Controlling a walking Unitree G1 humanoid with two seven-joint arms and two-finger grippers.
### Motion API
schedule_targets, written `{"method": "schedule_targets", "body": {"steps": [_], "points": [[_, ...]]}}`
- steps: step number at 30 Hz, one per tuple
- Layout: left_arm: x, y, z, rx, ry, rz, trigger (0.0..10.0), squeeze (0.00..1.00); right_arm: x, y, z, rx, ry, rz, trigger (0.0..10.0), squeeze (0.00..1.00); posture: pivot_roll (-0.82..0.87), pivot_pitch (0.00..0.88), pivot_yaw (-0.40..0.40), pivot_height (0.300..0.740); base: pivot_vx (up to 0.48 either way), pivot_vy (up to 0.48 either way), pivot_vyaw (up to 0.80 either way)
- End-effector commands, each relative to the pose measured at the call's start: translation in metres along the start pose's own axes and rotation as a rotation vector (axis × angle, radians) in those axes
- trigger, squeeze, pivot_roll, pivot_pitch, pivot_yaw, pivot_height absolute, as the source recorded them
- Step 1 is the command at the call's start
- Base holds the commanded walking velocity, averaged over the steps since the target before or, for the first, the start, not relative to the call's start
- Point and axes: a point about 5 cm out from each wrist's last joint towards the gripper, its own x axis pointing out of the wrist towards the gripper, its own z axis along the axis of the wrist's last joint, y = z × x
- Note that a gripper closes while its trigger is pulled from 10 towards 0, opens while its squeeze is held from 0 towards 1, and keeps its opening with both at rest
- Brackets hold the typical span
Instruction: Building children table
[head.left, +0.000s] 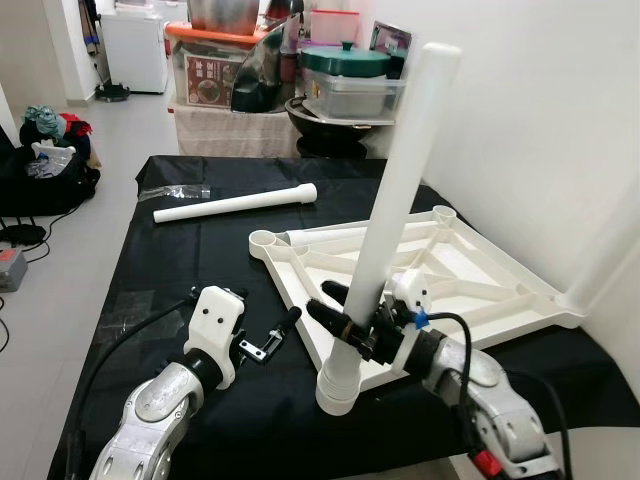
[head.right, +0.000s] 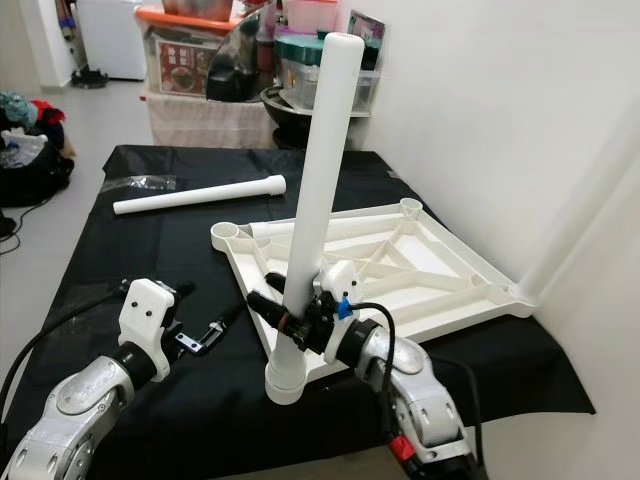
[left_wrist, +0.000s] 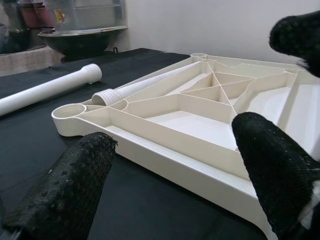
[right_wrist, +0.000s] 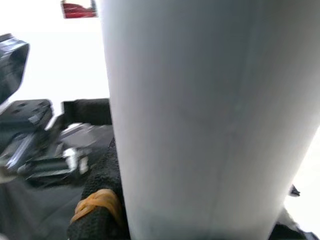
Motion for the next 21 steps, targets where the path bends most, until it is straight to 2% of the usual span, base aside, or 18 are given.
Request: {"method": "schedule_targets", "body": {"steps": [1,3,5,6,7,8,10,13,16,17,18,19,21], "points": [[0.003,-0.003,0.0,-0.009,-0.012,-0.012,10.0,0.0,-0.019,-0.013,-0.046,0.07,0.236,-0.174,10.0,0.0,0.06,0.0,-0.1,0.74,0.0,0.0,0.0],[0.003,-0.003,0.0,-0.009,-0.012,-0.012,10.0,0.0,-0.019,-0.013,-0.046,0.07,0.236,-0.174,10.0,0.0,0.06,0.0,-0.1,0.74,0.0,0.0,0.0],[0.003,-0.001,0.0,-0.007,-0.011,-0.005,10.0,0.0,-0.025,-0.016,-0.052,0.084,0.277,-0.314,10.0,0.0,0.06,0.0,-0.105,0.74,0.0,0.0,0.0],[0.003,-0.001,0.0,-0.007,-0.011,-0.005,10.0,0.0,-0.025,-0.016,-0.052,0.084,0.277,-0.314,10.0,0.0,0.06,0.0,-0.105,0.74,0.0,0.0,0.0],[0.002,0.001,0.0,-0.006,-0.011,0.002,10.0,0.0,-0.029,-0.02,-0.056,0.095,0.307,-0.413,10.0,0.0,0.06,0.0,-0.105,0.74,0.0,0.0,0.0],[0.002,0.001,0.0,-0.006,-0.011,0.002,10.0,0.0,-0.029,-0.02,-0.056,0.095,0.307,-0.413,10.0,0.0,0.06,0.0,-0.105,0.74,0.0,0.0,0.0],[0.002,0.003,0.0,-0.004,-0.011,0.012,10.0,0.0,-0.035,-0.026,-0.058,0.068,0.347,-0.538,10.0,0.0,0.06,0.0,-0.103,0.74,0.0,0.0,0.0],[0.003,0.004,0.001,-0.004,-0.013,0.014,10.0,0.0,-0.036,-0.027,-0.055,0.052,0.367,-0.586,10.0,0.0,0.05,0.0,-0.102,0.74,0.0,0.0,0.0],[0.004,0.004,0.001,-0.003,-0.014,0.014,10.0,0.0,-0.037,-0.029,-0.053,0.069,0.374,-0.651,10.0,0.0,0.05,0.0,-0.102,0.74,0.0,0.0,0.0],[0.004,0.004,0.001,-0.002,-0.015,0.015,10.0,0.0,-0.038,-0.033,-0.052,0.099,0.362,-0.723,10.0,0.0,0.06,0.0,-0.104,0.74,0.0,0.0,0.0],[0.004,0.004,0.001,-0.002,-0.015,0.015,10.0,0.0,-0.038,-0.033,-0.052,0.099,0.362,-0.723,10.0,0.0,0.06,0.0,-0.104,0.74,0.0,0.0,0.0],[0.005,0.005,0.001,-0.002,-0.017,0.019,10.0,0.0,-0.042,-0.041,-0.051,0.127,0.352,-0.834,10.0,0.0,0.06,0.0,-0.106,0.74,0.0,0.0,0.0],[0.005,0.005,0.001,-0.002,-0.017,0.021,10.0,0.0,-0.043,-0.043,-0.051,0.131,0.351,-0.866,10.0,0.0,0.06,0.0,-0.106,0.74,0.0,0.0,0.0]]}}
